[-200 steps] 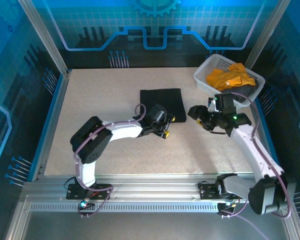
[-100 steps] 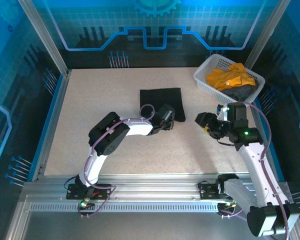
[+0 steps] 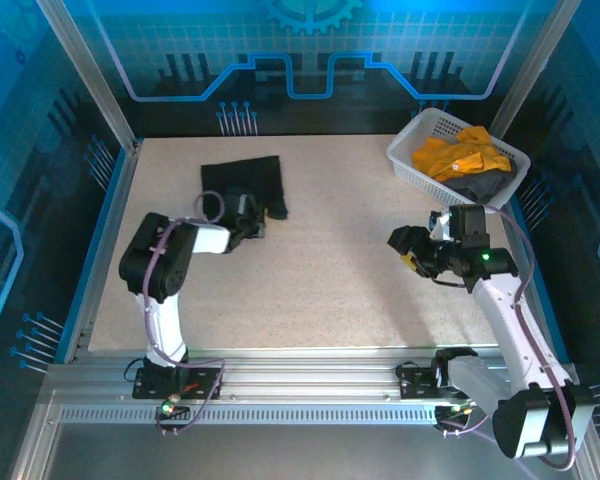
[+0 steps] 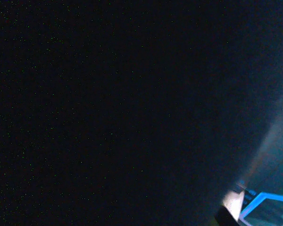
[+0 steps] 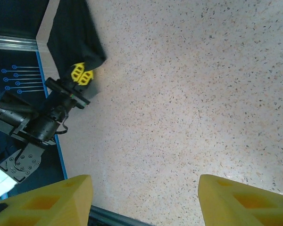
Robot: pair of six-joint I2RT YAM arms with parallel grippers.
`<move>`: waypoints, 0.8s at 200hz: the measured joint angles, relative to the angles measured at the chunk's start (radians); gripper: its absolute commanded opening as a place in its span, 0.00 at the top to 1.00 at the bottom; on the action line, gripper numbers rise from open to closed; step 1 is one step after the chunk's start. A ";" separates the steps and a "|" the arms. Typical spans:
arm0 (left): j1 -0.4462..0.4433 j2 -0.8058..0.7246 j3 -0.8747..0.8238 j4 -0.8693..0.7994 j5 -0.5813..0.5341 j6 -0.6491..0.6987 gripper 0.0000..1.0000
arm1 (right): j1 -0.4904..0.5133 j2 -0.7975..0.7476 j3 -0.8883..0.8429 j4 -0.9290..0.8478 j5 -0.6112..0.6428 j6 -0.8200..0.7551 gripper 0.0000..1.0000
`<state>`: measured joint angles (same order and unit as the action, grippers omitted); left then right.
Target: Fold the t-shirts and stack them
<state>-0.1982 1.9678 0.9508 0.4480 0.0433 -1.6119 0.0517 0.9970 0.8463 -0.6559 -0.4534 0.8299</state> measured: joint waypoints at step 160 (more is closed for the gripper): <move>0.418 0.307 0.549 -0.343 0.417 0.566 1.00 | 0.220 0.249 0.188 0.145 -0.005 -0.030 0.39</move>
<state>0.2199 2.2749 1.5002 0.1051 0.4606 -1.0462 0.2714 1.2465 1.0340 -0.5110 -0.4580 0.8001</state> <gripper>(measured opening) 0.070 0.607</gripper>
